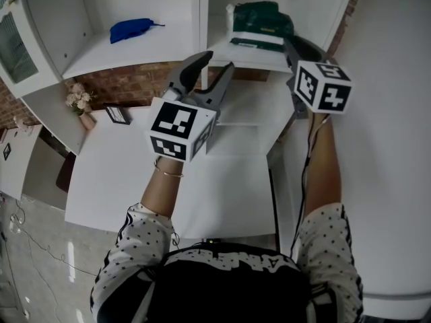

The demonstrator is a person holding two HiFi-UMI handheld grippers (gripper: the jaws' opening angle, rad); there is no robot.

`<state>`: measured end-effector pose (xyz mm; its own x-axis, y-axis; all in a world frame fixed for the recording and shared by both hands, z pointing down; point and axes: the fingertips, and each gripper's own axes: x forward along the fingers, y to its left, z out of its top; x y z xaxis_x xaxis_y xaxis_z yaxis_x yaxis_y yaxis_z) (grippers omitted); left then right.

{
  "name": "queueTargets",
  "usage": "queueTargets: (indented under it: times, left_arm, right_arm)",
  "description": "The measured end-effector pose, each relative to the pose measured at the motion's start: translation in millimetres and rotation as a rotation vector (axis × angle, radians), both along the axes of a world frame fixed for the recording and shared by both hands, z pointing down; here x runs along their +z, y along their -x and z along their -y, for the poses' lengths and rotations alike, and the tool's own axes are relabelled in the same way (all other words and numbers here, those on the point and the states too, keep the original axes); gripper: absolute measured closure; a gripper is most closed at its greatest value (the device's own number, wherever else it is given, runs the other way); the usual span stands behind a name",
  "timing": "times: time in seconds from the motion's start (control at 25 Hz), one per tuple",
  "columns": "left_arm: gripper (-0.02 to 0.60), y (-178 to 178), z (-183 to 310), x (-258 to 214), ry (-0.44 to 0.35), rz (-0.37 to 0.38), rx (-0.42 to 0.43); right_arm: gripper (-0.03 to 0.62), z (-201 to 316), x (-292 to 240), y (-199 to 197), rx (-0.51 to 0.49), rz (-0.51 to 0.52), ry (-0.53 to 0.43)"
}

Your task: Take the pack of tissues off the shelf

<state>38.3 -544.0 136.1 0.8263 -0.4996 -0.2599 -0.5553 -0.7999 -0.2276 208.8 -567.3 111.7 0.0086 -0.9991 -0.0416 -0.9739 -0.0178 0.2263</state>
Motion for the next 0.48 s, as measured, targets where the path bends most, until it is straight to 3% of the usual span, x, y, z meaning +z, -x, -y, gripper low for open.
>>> queueTargets:
  times: [0.16,0.48]
  left_arm:
    - [0.394,-8.6,1.8,-9.4,-0.014,-0.005,0.000]
    - [0.383,-28.9,11.0,-17.4,-0.009,0.029,-0.002]
  right_arm:
    - [0.548,-10.6,-1.5,2.1,-0.029,-0.004,-0.007]
    - [0.556,-36.6,-2.2,6.8,-0.113,-0.017,-0.015]
